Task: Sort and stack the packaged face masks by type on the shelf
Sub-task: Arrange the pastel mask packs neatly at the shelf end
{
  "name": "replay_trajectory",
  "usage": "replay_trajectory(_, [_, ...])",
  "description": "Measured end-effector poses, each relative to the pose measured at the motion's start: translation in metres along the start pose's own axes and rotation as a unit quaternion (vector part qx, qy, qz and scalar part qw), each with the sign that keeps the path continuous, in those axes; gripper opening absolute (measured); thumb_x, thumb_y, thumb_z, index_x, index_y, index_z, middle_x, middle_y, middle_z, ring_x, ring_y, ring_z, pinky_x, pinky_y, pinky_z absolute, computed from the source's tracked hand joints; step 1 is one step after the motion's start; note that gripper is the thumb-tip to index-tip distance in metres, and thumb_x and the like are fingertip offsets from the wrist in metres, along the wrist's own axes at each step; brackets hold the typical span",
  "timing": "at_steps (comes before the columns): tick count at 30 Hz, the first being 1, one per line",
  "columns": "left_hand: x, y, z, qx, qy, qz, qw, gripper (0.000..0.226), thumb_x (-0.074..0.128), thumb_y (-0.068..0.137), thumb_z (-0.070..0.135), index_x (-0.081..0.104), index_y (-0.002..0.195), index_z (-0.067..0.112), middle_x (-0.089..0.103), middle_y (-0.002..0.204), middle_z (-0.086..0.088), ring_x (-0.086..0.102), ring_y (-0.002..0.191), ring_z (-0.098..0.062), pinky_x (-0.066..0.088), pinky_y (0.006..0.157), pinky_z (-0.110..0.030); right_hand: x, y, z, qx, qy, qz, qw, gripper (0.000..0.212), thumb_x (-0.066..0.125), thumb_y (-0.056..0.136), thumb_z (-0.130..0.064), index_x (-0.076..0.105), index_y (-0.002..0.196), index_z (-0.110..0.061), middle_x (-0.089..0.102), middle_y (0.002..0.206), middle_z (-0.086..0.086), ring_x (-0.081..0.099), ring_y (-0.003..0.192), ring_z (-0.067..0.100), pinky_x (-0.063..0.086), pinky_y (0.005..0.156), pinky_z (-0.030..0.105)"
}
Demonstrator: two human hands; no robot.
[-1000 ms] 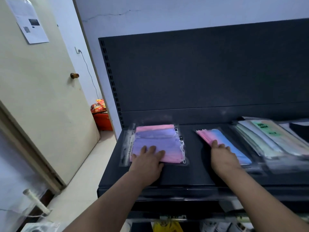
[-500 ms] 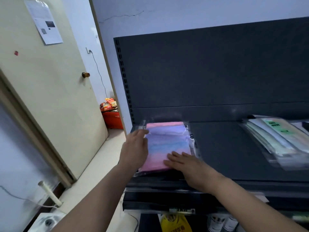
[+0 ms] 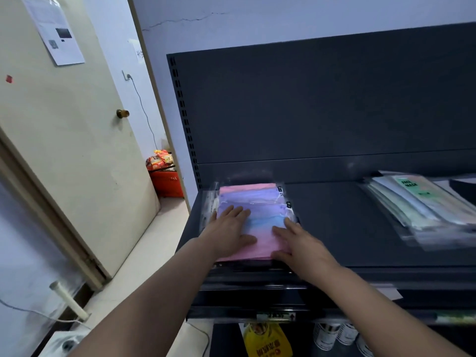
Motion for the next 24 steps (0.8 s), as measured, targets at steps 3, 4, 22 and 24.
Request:
replay_trajectory(3, [0.000,0.020,0.006,-0.022,0.007,-0.006,1.000,0.080,0.053,0.084,0.064,0.029,0.148,0.022,0.032,0.153,-0.004,0.026,0.142,-0.025,0.017,0.117,-0.052,-0.003,-0.005,0.005,-0.007,0.046,0.023,0.999,0.061,0.062,0.088,-0.039,0.036,0.143,-0.032,0.017,0.159,-0.006,0.019,0.145,0.014,0.024,0.114,0.028])
replay_trajectory(4, [0.000,0.025,0.007,-0.030,0.008,0.001,1.000,0.080,0.058,0.079,0.067,0.037,0.142,0.023,0.041,0.145,-0.004,0.034,0.135,-0.026,0.025,0.113,-0.050,-0.003,-0.007,0.007,-0.013,0.060,0.029,0.998,0.063,0.064,0.087,-0.037,0.037,0.143,-0.032,0.019,0.158,-0.007,0.020,0.145,0.012,0.023,0.114,0.026])
replay_trajectory(22, [-0.056,-0.018,0.011,-0.205,-0.651,0.135,0.719,0.006,0.058,0.087,0.005,0.064,0.085,0.006,0.073,0.090,-0.014,0.069,0.081,-0.022,0.059,0.076,-0.038,-0.038,0.019,-0.054,-0.062,-0.059,0.183,0.979,0.062,0.039,0.089,-0.010,0.023,0.149,-0.015,0.046,0.142,0.004,0.054,0.118,0.027,0.046,0.084,0.035])
replay_trajectory(24, [-0.055,-0.026,-0.016,-0.259,-0.674,0.193,0.664,0.018,0.059,0.089,0.020,0.064,0.102,0.008,0.070,0.104,-0.011,0.066,0.094,-0.023,0.056,0.080,-0.040,-0.037,0.020,-0.047,-0.118,-0.108,0.232,0.960,0.065,0.032,0.074,0.003,0.051,0.134,-0.013,0.062,0.128,0.007,0.065,0.107,0.027,0.054,0.076,0.034])
Point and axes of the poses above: each hand's wrist, its own y-axis towards the middle knuckle, its own x-axis out of the palm, z = x × y, the point moved 4 cm from there along y, towards the middle knuckle
